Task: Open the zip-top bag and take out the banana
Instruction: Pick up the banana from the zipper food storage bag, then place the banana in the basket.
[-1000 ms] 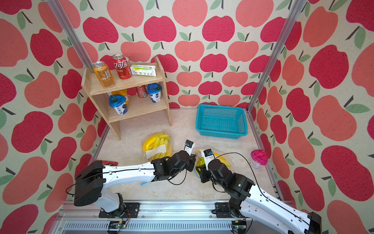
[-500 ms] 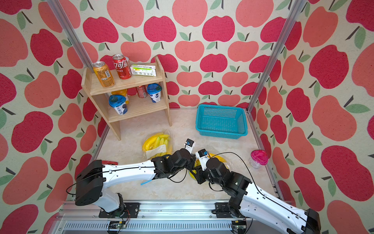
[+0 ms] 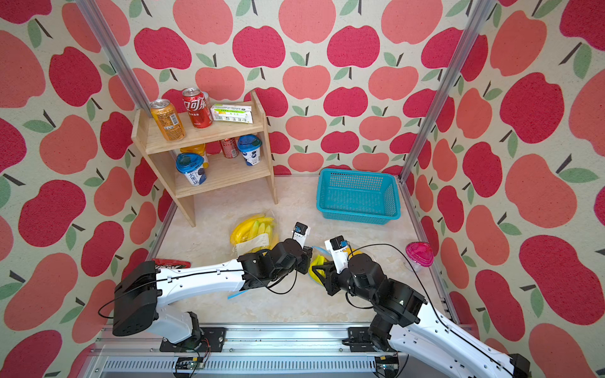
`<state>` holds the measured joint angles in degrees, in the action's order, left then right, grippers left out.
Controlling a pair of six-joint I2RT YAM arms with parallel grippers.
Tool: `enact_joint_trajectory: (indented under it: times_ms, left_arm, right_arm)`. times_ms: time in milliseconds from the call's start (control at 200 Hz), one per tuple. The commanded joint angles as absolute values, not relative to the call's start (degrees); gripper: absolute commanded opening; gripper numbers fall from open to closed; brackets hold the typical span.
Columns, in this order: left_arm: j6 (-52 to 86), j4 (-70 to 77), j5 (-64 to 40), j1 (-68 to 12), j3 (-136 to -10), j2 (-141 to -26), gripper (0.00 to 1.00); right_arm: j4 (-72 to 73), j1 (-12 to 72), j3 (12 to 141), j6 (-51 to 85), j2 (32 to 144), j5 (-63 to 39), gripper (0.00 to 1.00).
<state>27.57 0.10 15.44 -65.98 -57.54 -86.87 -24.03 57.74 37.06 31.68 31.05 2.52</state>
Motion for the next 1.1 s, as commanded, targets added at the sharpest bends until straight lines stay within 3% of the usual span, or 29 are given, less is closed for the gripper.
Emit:
enact_joint_trajectory:
  times_ms: [0, 275, 520, 745, 935, 1095]
  left_arm:
    - [28.31, 0.05, 14.11, -65.83, -54.96, -86.05, 0.0]
    - [29.09, 0.6, 13.31, -66.25, -54.36, -85.59, 0.0]
    - [27.95, 0.29, 13.41, -67.13, -55.05, -86.34, 0.0]
    - [26.85, 0.16, 14.26, -67.06, -55.91, -86.31, 0.0]
    - [25.58, 0.69, 13.35, -67.06, -57.35, -87.35, 0.0]
    - [24.46, 0.62, 13.4, -67.02, -57.69, -87.67, 0.0]
  right_arm:
    - [-15.17, 57.45, 36.5, 30.71, 27.12, 9.42, 0.13]
    - [-1.03, 56.16, 34.78, 26.33, 26.34, 19.88, 0.12]
    - [7.56, 50.86, 45.98, 20.11, 41.82, 15.35, 0.11]
    - [-2.06, 47.72, 60.09, 26.95, 53.31, 6.01, 0.1]
    - [1.22, 46.14, 60.56, 19.19, 54.66, 13.35, 0.09]
    - [-4.71, 37.96, 70.02, 10.79, 67.52, 13.39, 0.08]
